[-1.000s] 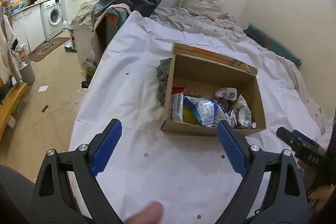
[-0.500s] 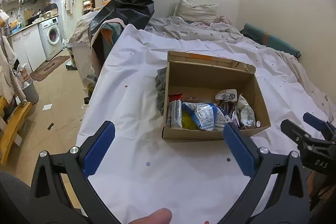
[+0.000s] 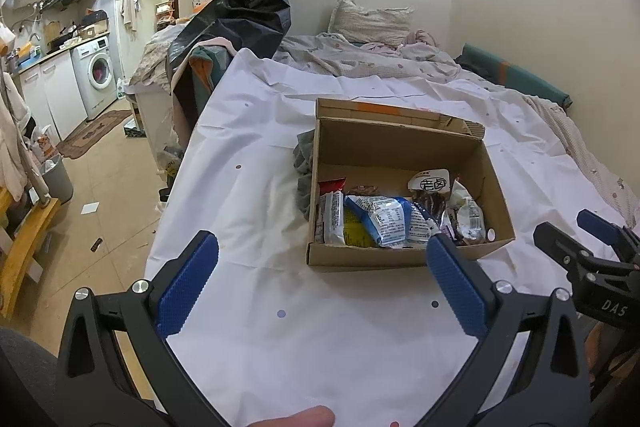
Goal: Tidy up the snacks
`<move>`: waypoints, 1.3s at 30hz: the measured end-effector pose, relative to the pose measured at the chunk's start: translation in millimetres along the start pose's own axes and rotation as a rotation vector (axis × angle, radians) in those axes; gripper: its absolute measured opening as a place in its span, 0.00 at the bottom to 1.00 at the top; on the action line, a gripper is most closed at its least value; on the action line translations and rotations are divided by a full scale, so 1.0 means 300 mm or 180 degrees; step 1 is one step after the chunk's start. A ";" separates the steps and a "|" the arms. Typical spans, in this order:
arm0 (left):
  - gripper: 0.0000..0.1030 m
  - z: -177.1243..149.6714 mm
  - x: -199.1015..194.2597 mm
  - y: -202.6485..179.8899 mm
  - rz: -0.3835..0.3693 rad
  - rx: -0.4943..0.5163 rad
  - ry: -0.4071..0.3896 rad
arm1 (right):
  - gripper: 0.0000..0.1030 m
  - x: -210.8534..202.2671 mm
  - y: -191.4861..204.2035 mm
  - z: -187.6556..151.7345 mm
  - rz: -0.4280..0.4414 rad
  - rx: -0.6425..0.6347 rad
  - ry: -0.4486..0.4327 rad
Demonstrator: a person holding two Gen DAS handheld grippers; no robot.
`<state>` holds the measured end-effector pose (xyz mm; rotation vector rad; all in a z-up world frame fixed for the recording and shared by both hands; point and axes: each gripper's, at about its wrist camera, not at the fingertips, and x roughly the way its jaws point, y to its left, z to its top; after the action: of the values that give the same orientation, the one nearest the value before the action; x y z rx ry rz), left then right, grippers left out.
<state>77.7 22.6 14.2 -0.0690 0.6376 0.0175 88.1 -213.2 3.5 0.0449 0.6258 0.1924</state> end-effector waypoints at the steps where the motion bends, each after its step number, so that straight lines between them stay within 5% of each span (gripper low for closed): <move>1: 1.00 -0.001 0.001 -0.001 0.0003 0.0003 0.0000 | 1.00 0.000 0.000 0.000 0.0002 0.0004 0.0003; 39: 1.00 -0.005 0.008 -0.002 0.0024 0.0029 0.0024 | 1.00 0.004 -0.010 0.006 -0.0005 0.0016 0.0021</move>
<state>78.7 22.0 11.6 -0.0577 0.6453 0.0217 90.6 -215.9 3.9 0.0487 0.6329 0.1894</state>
